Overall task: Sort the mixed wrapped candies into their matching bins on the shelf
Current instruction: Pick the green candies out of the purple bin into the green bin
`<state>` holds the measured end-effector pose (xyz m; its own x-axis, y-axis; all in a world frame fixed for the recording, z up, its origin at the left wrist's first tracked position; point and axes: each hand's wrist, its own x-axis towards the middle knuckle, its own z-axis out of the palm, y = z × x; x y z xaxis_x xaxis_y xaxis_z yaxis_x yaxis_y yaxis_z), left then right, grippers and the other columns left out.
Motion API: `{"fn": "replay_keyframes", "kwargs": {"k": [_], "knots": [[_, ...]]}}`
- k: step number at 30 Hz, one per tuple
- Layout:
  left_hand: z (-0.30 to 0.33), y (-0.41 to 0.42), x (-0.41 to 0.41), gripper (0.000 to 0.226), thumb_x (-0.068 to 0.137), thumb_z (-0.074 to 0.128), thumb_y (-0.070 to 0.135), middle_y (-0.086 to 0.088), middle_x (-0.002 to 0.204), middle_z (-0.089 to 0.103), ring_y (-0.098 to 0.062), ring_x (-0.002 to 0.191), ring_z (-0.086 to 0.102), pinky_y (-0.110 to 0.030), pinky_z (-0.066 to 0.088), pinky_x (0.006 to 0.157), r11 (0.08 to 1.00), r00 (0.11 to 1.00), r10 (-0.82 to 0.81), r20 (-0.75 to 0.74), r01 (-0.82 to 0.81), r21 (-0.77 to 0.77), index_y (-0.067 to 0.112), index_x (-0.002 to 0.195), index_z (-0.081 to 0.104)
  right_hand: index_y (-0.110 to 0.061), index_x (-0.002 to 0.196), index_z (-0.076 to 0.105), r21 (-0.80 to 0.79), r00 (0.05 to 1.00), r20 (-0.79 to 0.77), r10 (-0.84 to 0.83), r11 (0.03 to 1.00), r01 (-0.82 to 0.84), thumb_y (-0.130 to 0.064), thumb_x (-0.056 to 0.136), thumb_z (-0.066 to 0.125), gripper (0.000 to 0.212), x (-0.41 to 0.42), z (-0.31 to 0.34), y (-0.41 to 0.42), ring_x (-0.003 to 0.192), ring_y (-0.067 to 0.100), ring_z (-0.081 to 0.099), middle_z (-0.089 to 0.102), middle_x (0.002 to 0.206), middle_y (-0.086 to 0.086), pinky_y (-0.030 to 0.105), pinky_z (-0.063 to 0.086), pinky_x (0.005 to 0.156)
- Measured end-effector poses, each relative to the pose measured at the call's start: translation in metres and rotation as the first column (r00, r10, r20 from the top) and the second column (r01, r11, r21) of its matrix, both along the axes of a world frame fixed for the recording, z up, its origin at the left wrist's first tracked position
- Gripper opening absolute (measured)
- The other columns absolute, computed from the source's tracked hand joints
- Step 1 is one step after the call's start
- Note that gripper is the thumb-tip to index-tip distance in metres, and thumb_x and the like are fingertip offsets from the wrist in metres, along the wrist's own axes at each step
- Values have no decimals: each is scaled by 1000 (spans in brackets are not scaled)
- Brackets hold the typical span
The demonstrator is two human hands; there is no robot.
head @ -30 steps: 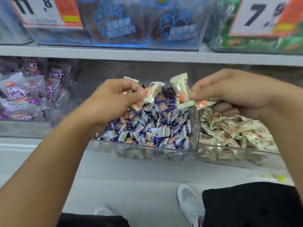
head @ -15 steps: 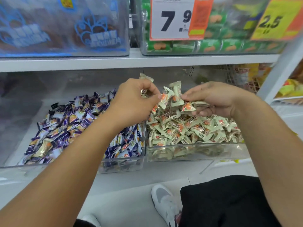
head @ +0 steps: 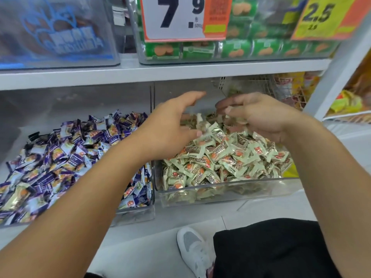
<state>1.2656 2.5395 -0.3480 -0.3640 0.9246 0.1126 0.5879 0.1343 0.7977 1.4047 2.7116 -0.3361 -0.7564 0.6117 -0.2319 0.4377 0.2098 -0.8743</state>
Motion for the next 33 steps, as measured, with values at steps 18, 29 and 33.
{"fn": "replay_keyframes", "kwargs": {"k": [18, 29, 33], "knots": [[-1, -55, -43, 19, 95, 60, 22, 3, 108, 66, -18, 95, 62, -37, 50, 89, 974, 891, 220, -397, -227, 30, 31, 109, 68, -51, 130, 56, 514, 839, 502, 208, 709, -483, -25, 99, 58, 40, -47, -38, -27, 104, 16, 64, 52, 146, -7, 36, 52, 94], [5, -133, -71, 20, 95, 59, 36, 1, 102, 70, -20, 92, 62, -33, 50, 84, 847, 820, 312, -479, -469, -252, 23, 106, 71, -33, 121, 67, 755, 868, 232, 440, 481, -445, -43, 96, 58, 28, -52, 29, -137, 94, 11, 60, 62, 99, -13, 33, 49, 83], [8, -177, -93, 56, 104, 29, 51, -18, 126, 58, -36, 111, 58, -38, 50, 93, 507, 805, 301, -510, -589, -630, 11, 129, 59, -17, 88, 67, 609, 654, 255, 712, 407, -681, -38, 102, 47, 33, -81, 24, -208, 65, 8, 50, 59, 71, -4, 28, 41, 64]]}}
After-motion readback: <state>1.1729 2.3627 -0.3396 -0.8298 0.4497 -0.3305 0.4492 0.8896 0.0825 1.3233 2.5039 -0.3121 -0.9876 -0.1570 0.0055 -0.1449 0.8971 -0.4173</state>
